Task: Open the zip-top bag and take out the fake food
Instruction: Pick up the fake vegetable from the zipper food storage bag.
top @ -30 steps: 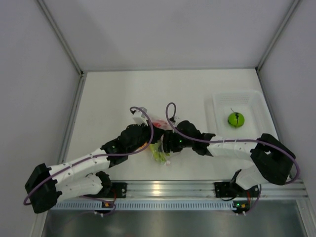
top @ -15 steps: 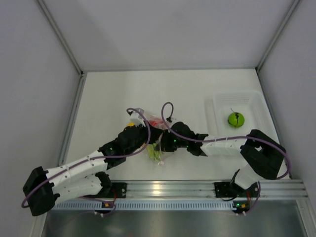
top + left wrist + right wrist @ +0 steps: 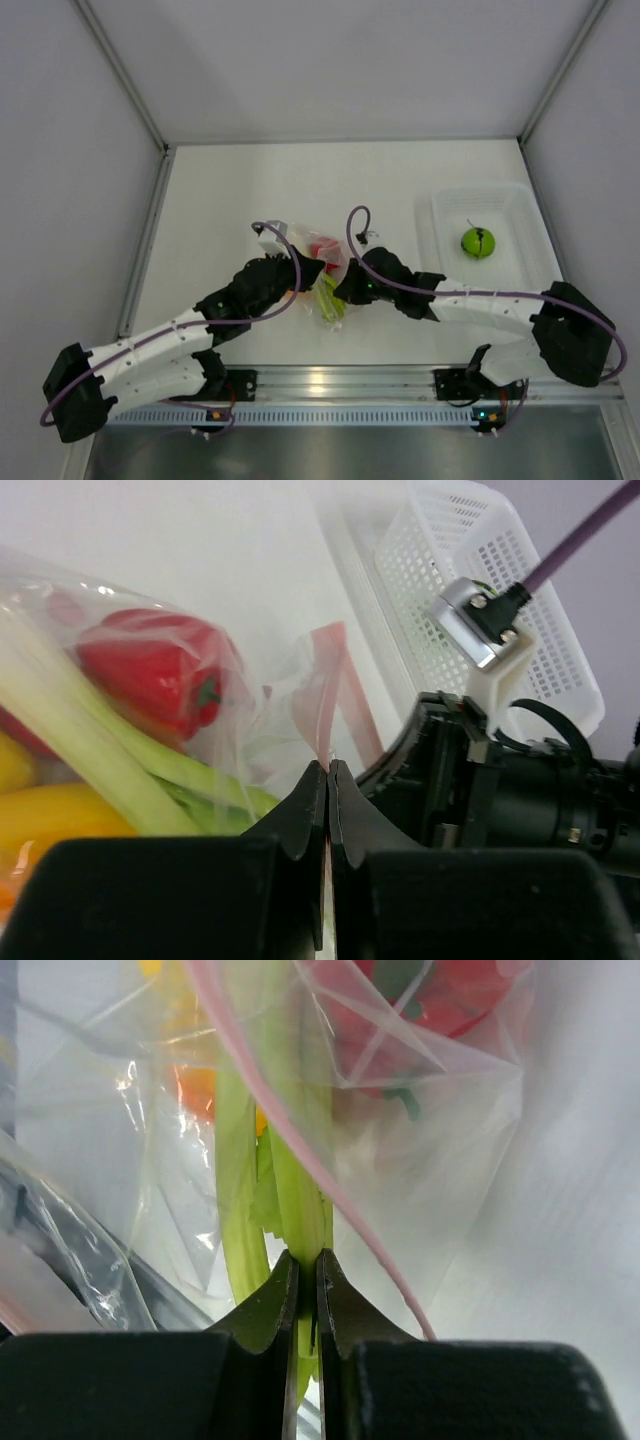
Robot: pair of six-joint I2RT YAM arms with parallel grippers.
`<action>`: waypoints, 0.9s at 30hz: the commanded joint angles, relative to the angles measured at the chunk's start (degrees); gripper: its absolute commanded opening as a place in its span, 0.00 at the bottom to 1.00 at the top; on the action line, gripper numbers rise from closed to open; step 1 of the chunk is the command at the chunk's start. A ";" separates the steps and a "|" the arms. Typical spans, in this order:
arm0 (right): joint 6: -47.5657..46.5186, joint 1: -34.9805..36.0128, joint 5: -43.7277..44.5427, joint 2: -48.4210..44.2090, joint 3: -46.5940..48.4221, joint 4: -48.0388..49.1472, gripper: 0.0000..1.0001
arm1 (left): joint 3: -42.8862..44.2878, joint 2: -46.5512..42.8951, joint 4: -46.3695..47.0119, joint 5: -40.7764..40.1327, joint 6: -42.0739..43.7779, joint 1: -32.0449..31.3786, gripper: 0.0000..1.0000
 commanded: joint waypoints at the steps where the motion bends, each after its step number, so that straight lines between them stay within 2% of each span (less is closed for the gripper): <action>1: -3.71 0.88 5.51 -6.48 -1.64 -7.98 0.00 | -0.07 -1.64 1.40 -3.29 3.41 -0.22 0.00; 6: -5.56 0.79 6.92 -13.42 -2.08 -13.61 0.00 | 0.98 -0.77 1.13 -1.64 8.76 -0.14 0.00; 10: -6.79 0.70 8.24 -14.85 0.72 -16.42 0.00 | 2.12 1.68 2.89 11.07 11.59 -0.22 0.00; 13: -6.97 0.18 8.68 -12.65 3.18 -16.26 0.00 | 3.44 3.53 4.47 16.71 12.64 -1.01 0.00; 19: -3.89 -0.35 8.59 -9.13 9.16 -13.88 0.00 | 3.62 4.86 8.95 16.39 16.95 -9.35 0.00; 22: -4.41 -1.05 9.73 -9.04 12.67 -16.78 0.00 | 2.65 5.04 9.92 17.97 18.18 -10.42 0.00; 25: -5.03 -1.93 8.60 -10.62 13.39 -18.80 0.00 | 1.08 3.81 9.84 15.34 19.06 -10.51 0.00; 27: -5.03 -2.11 7.63 -12.11 12.86 -19.94 0.00 | 0.02 2.41 9.84 9.57 18.98 -10.51 0.00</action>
